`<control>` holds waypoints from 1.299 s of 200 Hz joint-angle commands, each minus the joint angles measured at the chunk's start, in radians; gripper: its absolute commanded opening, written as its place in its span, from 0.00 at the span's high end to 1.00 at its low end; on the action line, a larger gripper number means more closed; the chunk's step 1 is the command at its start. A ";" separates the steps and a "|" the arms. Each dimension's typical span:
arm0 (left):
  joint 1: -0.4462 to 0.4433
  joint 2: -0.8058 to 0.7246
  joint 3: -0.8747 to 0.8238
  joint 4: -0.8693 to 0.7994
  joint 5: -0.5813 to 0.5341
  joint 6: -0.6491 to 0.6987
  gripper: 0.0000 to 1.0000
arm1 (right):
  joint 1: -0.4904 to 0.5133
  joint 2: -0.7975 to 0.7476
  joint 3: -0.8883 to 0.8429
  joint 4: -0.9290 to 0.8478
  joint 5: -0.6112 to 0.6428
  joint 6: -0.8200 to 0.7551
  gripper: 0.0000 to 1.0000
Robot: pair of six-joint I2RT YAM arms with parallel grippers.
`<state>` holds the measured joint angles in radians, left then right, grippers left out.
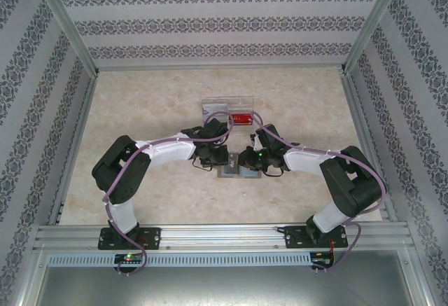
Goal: Take the credit cards out of the card holder
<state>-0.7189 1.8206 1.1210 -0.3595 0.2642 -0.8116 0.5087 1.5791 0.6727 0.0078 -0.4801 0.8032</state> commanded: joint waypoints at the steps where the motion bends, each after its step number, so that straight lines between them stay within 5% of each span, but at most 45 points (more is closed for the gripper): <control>1: -0.007 0.011 -0.016 -0.021 -0.010 0.002 0.87 | 0.009 0.003 0.012 -0.008 0.007 -0.023 0.82; 194: -0.008 0.040 -0.023 0.007 0.006 -0.008 0.88 | 0.029 0.070 0.028 0.035 -0.053 -0.016 0.83; 260: -0.010 0.065 0.006 -0.077 -0.040 -0.001 1.00 | 0.012 0.059 0.008 0.026 -0.037 -0.020 1.00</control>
<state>-0.7189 1.8408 1.1091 -0.3626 0.2604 -0.8162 0.5259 1.6337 0.6800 0.0269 -0.5144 0.7986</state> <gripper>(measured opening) 0.054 0.064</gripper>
